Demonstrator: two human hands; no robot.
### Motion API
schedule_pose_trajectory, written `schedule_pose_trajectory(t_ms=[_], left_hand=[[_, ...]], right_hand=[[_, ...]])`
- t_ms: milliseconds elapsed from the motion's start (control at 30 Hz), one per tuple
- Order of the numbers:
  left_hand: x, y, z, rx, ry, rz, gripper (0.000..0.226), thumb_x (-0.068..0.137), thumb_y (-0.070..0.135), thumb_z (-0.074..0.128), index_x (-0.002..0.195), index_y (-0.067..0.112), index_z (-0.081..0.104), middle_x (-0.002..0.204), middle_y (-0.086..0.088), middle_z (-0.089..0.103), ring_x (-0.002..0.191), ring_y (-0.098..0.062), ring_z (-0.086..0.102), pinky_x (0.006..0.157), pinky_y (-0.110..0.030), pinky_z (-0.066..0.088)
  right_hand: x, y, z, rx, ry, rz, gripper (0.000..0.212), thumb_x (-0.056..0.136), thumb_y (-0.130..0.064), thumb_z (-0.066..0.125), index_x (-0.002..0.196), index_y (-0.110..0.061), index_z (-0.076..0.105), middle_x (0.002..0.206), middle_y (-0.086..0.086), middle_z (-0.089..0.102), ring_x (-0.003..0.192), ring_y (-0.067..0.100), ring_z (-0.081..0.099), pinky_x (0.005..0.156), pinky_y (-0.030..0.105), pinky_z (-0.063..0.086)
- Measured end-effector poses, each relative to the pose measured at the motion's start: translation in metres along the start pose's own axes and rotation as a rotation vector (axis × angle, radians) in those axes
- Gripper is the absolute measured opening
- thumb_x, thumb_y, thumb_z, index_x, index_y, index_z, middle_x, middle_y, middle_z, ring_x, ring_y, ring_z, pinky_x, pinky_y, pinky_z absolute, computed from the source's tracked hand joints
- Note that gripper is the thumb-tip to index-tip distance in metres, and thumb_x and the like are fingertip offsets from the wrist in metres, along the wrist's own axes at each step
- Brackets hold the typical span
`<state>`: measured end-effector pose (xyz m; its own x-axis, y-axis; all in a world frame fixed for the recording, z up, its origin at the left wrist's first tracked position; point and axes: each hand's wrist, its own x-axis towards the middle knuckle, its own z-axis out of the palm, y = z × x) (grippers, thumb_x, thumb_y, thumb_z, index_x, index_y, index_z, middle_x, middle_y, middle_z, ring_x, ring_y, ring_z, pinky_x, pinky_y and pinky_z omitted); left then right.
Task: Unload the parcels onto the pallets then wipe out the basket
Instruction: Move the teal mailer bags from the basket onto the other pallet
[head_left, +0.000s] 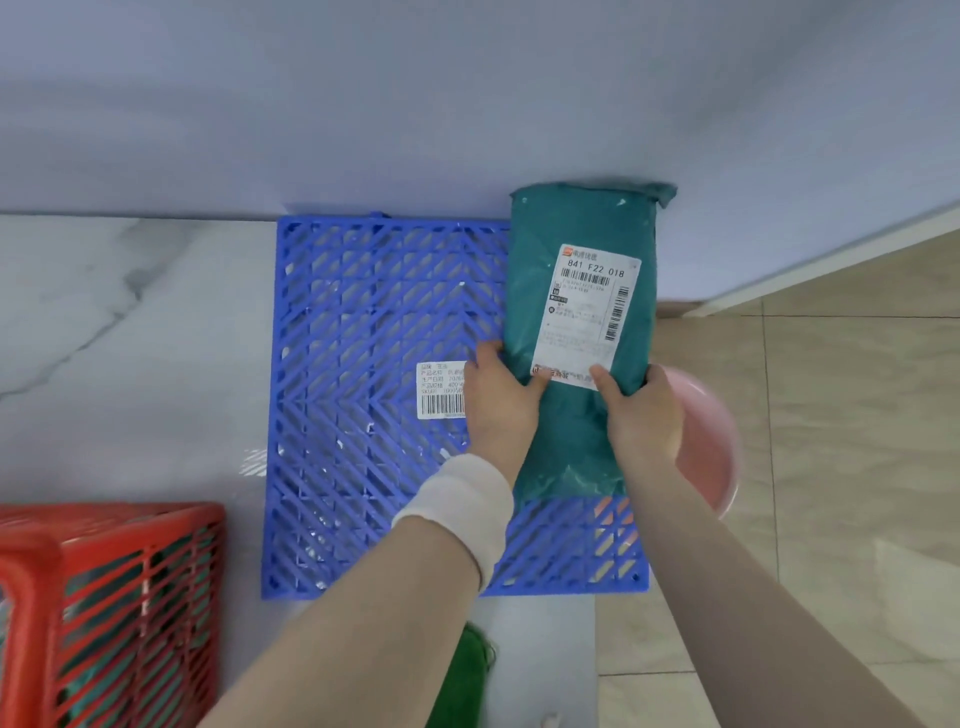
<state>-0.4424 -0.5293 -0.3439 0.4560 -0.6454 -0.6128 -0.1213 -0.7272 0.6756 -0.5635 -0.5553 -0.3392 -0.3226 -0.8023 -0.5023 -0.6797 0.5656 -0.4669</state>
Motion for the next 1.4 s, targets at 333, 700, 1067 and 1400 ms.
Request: schedule_pose_trajectory(t_ms=[333, 700, 1067, 1400], left_hand=[[-0.088, -0.004, -0.073, 0.066, -0.011, 0.033, 0.053, 0.082, 0.021, 0.066, 0.128, 0.005, 0.044, 0.127, -0.016, 0.05, 0.118, -0.028, 0.048, 0.097, -0.034, 0.039], [-0.243, -0.044, -0.217, 0.181, 0.1, 0.27, 0.038, 0.083, 0.014, 0.061, 0.12, 0.008, 0.052, 0.12, -0.012, 0.055, 0.112, -0.024, 0.053, 0.096, -0.035, 0.04], [-0.277, -0.149, -0.388, 0.113, 0.111, 0.163, 0.038, 0.085, 0.019, 0.061, 0.121, 0.012, 0.05, 0.121, -0.007, 0.055, 0.111, -0.019, 0.054, 0.095, -0.03, 0.042], [-0.225, -0.213, -0.459, 0.148, 0.002, -0.304, 0.053, 0.085, 0.025, 0.062, 0.128, 0.005, 0.039, 0.131, -0.015, 0.052, 0.116, -0.027, 0.052, 0.086, -0.029, 0.04]], right_hand=[[-0.113, -0.007, -0.048, -0.102, 0.097, -0.269, 0.069, 0.078, -0.04, 0.067, 0.134, -0.011, 0.039, 0.134, 0.014, 0.042, 0.125, 0.032, 0.031, 0.105, 0.04, 0.024], [-0.323, -0.027, -0.039, -0.055, -0.04, -0.46, 0.056, 0.079, -0.024, 0.07, 0.128, -0.006, 0.049, 0.129, 0.016, 0.049, 0.123, 0.033, 0.037, 0.105, 0.033, 0.022], [-0.49, -0.068, 0.049, -0.008, -0.23, -0.536, 0.047, 0.08, -0.02, 0.068, 0.123, -0.009, 0.051, 0.12, 0.012, 0.052, 0.112, 0.025, 0.051, 0.099, 0.035, 0.039], [-0.495, -0.07, 0.133, -0.215, -0.802, -0.119, 0.065, 0.083, -0.036, 0.065, 0.135, -0.006, 0.041, 0.139, 0.009, 0.047, 0.121, 0.02, 0.049, 0.101, 0.031, 0.039]])
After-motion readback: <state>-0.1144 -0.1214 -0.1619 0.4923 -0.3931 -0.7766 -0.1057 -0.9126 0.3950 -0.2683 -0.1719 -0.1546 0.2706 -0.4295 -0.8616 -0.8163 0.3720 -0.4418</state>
